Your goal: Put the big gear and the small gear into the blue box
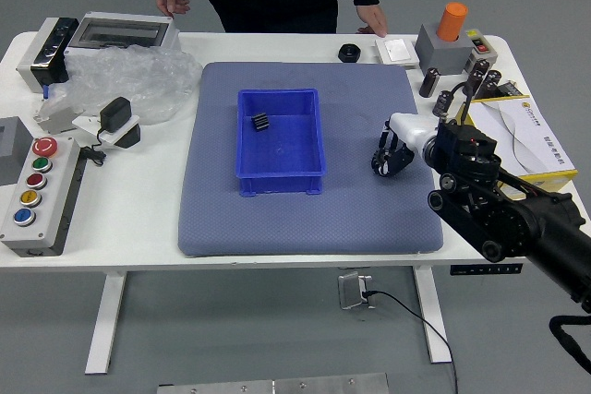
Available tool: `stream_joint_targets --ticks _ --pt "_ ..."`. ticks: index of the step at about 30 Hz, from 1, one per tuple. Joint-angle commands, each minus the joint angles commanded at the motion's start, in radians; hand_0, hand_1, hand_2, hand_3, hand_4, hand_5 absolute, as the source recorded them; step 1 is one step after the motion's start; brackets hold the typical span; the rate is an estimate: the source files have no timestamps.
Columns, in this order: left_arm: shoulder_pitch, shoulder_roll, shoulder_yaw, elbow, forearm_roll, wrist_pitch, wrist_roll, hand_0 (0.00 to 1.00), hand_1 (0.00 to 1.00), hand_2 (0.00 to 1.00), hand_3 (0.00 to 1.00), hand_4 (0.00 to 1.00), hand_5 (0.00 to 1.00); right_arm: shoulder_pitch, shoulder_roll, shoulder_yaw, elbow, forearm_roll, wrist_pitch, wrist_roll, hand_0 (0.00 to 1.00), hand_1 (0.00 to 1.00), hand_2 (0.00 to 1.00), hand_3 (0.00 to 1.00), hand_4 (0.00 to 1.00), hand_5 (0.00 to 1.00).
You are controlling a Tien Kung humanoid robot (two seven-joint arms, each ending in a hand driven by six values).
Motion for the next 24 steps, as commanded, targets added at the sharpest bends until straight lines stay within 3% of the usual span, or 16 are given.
stream_joint_targets --ticks 13,24 --pt "-0.001 0.004 0.000 0.000 -0.004 0.001 -0.002 0.856 0.822 0.829 0.867 0.773 0.307 0.018 -0.028 0.028 0.063 -0.005 0.019 -0.018 0.586 0.464 0.472 0.584 0.844 0.084" --pt "-0.002 0.010 -0.002 0.000 -0.006 0.003 -0.002 0.856 0.822 0.829 0.868 0.772 0.306 0.055 -0.050 0.057 0.175 -0.013 0.045 -0.038 0.585 0.465 0.476 0.586 0.845 0.082"
